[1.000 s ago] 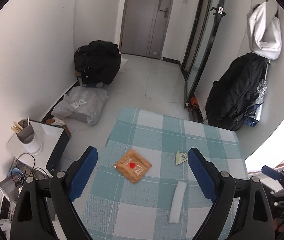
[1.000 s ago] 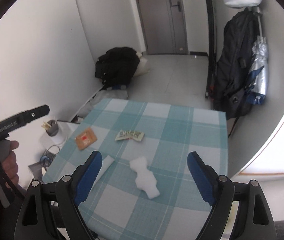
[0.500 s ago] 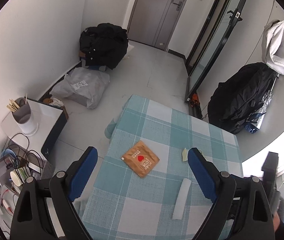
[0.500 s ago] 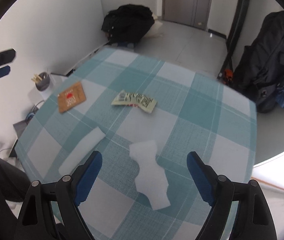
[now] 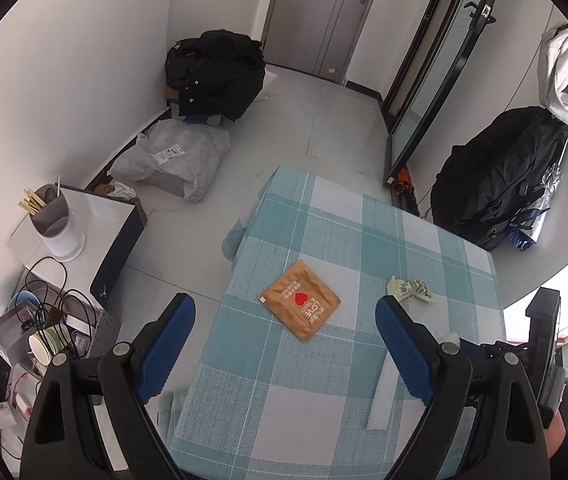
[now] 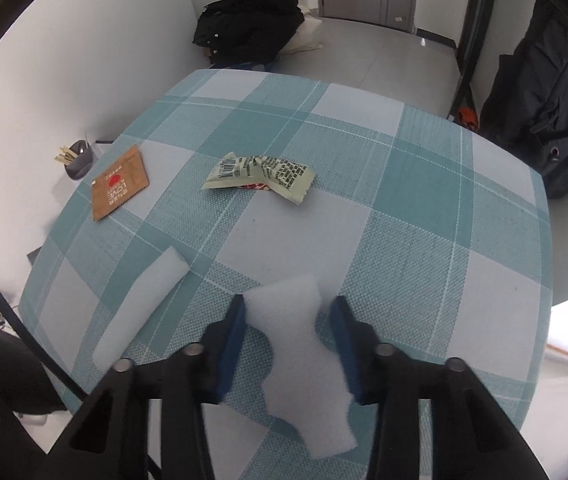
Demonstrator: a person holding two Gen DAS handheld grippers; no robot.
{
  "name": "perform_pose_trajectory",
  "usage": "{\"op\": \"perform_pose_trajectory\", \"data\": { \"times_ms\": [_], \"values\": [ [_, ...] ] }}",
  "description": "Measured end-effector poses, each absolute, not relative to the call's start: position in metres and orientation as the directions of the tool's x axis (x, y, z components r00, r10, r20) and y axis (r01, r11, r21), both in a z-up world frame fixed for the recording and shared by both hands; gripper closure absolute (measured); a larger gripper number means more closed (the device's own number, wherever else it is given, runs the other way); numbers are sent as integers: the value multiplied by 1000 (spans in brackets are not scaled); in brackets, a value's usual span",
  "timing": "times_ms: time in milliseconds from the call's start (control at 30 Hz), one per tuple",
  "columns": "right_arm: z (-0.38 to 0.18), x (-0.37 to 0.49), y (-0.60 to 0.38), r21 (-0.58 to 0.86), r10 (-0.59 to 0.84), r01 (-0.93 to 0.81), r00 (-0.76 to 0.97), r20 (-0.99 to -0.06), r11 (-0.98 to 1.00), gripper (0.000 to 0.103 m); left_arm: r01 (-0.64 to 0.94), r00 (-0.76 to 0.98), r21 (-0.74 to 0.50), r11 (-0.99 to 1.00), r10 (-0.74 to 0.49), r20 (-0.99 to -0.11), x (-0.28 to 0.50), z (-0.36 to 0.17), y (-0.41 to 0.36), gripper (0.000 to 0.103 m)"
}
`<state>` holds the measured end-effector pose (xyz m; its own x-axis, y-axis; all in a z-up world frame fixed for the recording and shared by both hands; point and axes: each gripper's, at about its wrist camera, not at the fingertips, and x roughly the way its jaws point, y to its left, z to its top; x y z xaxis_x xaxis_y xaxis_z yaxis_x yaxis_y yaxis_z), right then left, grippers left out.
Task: Collect trash
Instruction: 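Close the right gripper on the white foam piece while the left gripper lowers onto the printed wrapper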
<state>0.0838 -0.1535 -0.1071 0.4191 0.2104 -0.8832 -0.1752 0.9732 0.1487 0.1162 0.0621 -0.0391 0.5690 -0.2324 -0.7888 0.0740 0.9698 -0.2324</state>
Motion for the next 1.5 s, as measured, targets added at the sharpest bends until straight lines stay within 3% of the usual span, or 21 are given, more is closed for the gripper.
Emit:
{"op": "perform_pose_trajectory", "data": {
  "times_ms": [367,867,1100,1500],
  "values": [
    [-94,84,-159,217,272,-170,456,-847,961,70,105,517,-174,979,-204,-832,122,-58,49,13],
    [-72,70,-197,295,313,-119,516,-797,948,70,385,452,-69,920,-253,-855,166,-42,-37,13],
    [-70,55,-220,309,313,-101,532,-787,946,70,497,359,-22,867,-229,-905,185,-76,-77,13],
    [-71,40,-243,328,319,-82,536,-782,941,70,545,316,11,838,-194,-929,189,-108,-103,14]
  ]
}}
